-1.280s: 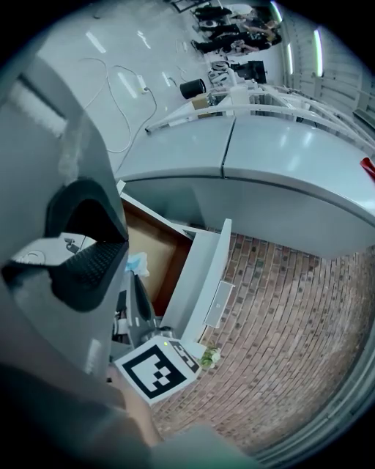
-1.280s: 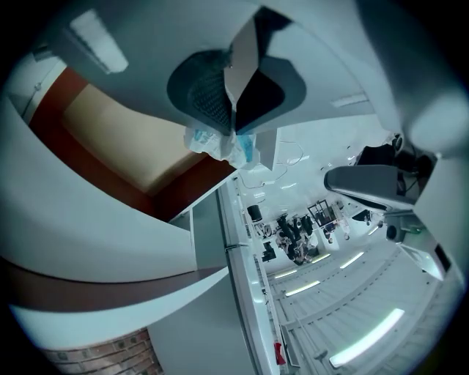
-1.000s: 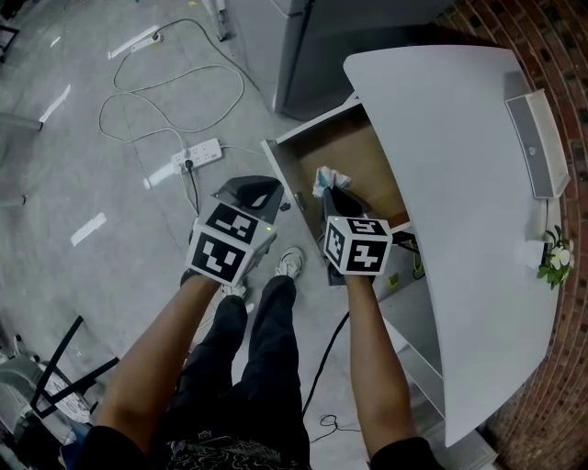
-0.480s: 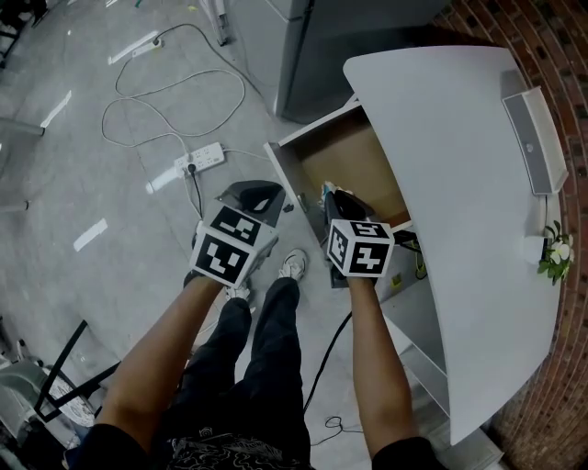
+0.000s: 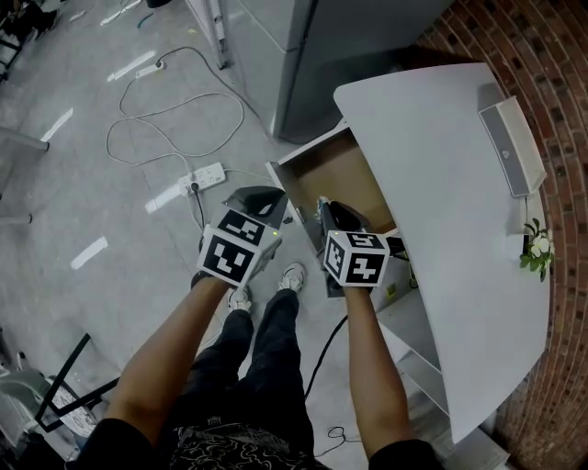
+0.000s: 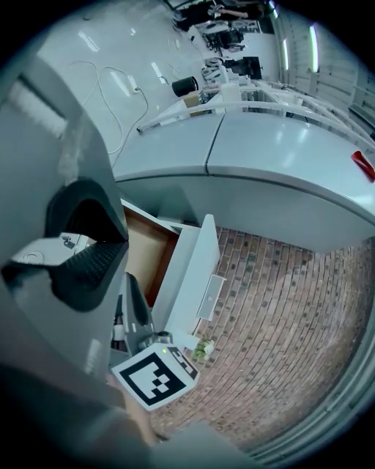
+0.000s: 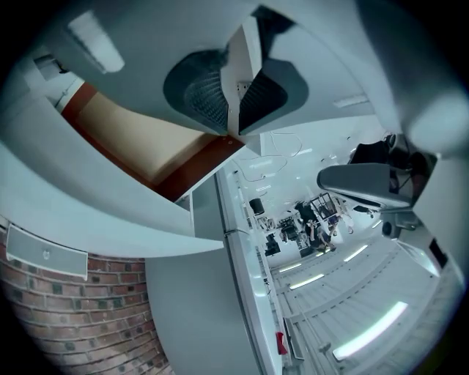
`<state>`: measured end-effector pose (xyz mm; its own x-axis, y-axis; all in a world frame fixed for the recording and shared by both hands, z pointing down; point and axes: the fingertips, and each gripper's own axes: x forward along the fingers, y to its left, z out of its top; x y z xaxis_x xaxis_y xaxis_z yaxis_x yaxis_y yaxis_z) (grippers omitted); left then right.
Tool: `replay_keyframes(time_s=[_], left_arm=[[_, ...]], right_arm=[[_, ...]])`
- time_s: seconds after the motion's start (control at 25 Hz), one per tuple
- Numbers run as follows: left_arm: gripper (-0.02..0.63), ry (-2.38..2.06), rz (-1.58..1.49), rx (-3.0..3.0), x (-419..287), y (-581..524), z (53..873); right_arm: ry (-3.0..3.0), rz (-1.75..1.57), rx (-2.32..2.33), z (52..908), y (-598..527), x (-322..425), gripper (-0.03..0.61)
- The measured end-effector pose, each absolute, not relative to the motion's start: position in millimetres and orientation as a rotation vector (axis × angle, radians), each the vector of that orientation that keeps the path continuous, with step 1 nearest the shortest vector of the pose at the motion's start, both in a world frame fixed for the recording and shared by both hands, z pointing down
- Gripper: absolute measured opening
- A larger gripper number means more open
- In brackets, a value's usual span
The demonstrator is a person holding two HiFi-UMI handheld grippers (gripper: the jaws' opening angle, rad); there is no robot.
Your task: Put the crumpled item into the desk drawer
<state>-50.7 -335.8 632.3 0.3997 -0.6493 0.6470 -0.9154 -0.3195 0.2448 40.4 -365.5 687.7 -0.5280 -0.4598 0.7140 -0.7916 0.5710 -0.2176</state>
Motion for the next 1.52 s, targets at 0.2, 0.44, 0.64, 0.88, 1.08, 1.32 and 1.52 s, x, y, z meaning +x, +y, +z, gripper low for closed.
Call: replay_keyframes(time_s=[0.2, 0.44, 0.64, 0.88, 1.08, 1.32, 1.52], left_arm=[[0.003, -1.355, 0.574, 2.093, -54.3, -338.5, 604.6], [0.003, -1.385, 0.562, 2.108, -60.3, -332.1, 572.0], [0.003, -1.423, 0.533, 2.116, -66.0, -329.3, 544.5], [0.003, -1.454, 0.507, 2.15, -71.0, -335.0, 512.2], [0.003, -1.475, 0.505, 2.192, -76.1, -341.2, 486.3], [0.003, -1.495, 0.477, 2.216, -75.3, -342.5, 461.4], [0.003, -1.511, 0.445, 2.255, -72.2, -349.3, 441.6]], right_arm=[[-2.234, 0.687, 1.02, 651.7, -368.6, 36.4, 0.043], [-2.279, 0.666, 1.061, 606.4, -369.4, 33.3, 0.04], [-2.311, 0.63, 1.081, 571.6, -367.7, 32.2, 0.037], [-2.334, 0.615, 1.117, 535.6, -371.5, 33.6, 0.037], [-2.376, 0.617, 1.163, 505.6, -378.3, 32.6, 0.037], [-2.413, 0.564, 1.191, 473.8, -381.2, 32.4, 0.021], [-2.441, 0.504, 1.213, 449.5, -384.3, 36.3, 0.021]])
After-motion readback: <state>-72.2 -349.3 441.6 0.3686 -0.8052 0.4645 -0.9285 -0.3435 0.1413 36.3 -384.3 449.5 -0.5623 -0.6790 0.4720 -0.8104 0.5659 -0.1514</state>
